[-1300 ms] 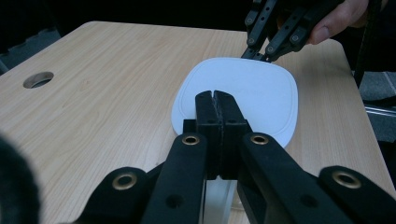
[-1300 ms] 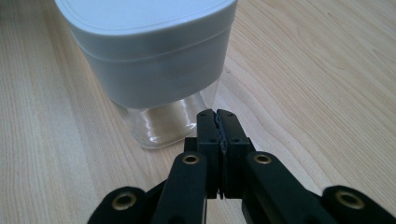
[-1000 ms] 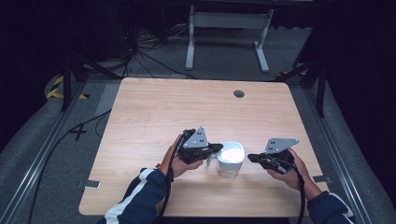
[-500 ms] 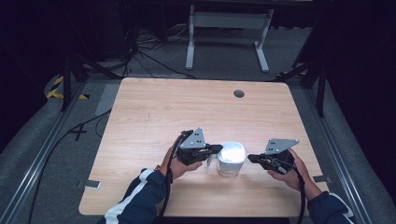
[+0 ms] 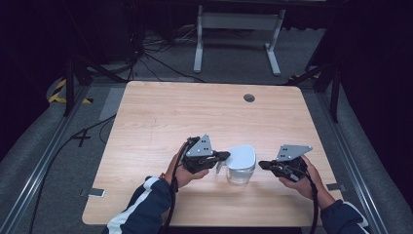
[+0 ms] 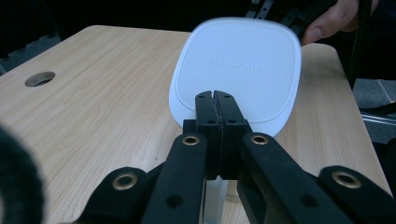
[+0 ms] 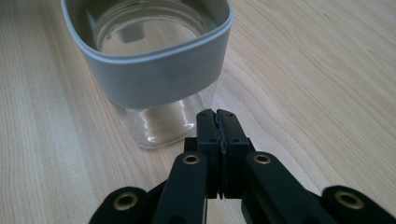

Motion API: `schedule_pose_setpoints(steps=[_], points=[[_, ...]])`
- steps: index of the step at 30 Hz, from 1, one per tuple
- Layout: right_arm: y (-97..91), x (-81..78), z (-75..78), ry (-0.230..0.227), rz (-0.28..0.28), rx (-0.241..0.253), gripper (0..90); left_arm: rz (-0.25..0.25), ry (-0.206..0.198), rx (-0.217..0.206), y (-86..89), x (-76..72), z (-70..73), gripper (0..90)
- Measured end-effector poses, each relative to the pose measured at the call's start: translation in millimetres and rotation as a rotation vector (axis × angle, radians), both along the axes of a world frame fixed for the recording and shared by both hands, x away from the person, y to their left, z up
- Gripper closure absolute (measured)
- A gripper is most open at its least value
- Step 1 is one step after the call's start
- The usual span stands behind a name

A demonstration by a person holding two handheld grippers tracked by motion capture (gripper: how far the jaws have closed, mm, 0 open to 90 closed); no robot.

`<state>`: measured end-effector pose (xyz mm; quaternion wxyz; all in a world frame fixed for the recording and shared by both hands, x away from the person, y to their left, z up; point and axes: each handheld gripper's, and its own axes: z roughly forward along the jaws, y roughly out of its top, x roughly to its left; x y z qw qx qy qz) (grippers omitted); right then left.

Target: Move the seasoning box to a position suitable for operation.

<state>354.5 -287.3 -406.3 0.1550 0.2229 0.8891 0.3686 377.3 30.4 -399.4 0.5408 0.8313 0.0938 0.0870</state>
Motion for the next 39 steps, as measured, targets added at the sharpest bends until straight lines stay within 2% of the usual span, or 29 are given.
schedule_pose_setpoints(steps=[3,6,8,12,14,17,21,22,26,35,39], points=[[-0.9,-0.4,3.4,-0.016,-0.001,0.007,89.3,0.0,-0.007,0.016,-1.7,0.6,-1.7,90.0],[-3.6,-2.1,16.6,-0.05,0.0,0.063,89.4,-0.004,0.008,0.013,-4.2,-0.4,-3.6,90.0],[-3.0,-3.3,19.1,-0.056,-0.001,0.076,89.4,-0.008,-0.005,0.022,-4.4,0.2,-2.6,90.0],[5.4,-11.2,33.2,-0.098,0.035,0.095,89.6,-0.005,0.001,0.034,-5.6,0.3,-3.3,90.0],[12.7,-13.2,37.8,-0.095,0.066,0.11,89.6,0.001,-0.005,0.033,-6.6,-0.2,-3.3,90.0],[20.8,-13.4,40.9,-0.105,0.082,0.106,89.6,-0.004,-0.013,0.051,-6.5,-0.6,-2.6,90.0],[26.2,-12.1,43.1,-0.113,0.09,0.106,89.6,0.005,-0.014,0.043,-5.0,-1.3,-2.0,90.0],[26.4,-12.3,44.0,-0.109,0.089,0.114,89.6,0.006,-0.022,0.056,-3.0,-1.9,-1.2,90.0],[28.6,-12.8,47.7,-0.12,0.092,0.117,89.6,0.026,-0.036,0.089,11.8,-5.2,0.0,89.9],[39.5,-11.8,56.5,-0.141,0.11,0.138,89.7,0.155,0.018,0.15,67.9,-9.4,-17.3,89.2],[46.5,-10.1,57.4,-0.149,0.122,0.134,89.7,0.21,0.025,0.183,90.0,-13.2,-25.6,87.7]])
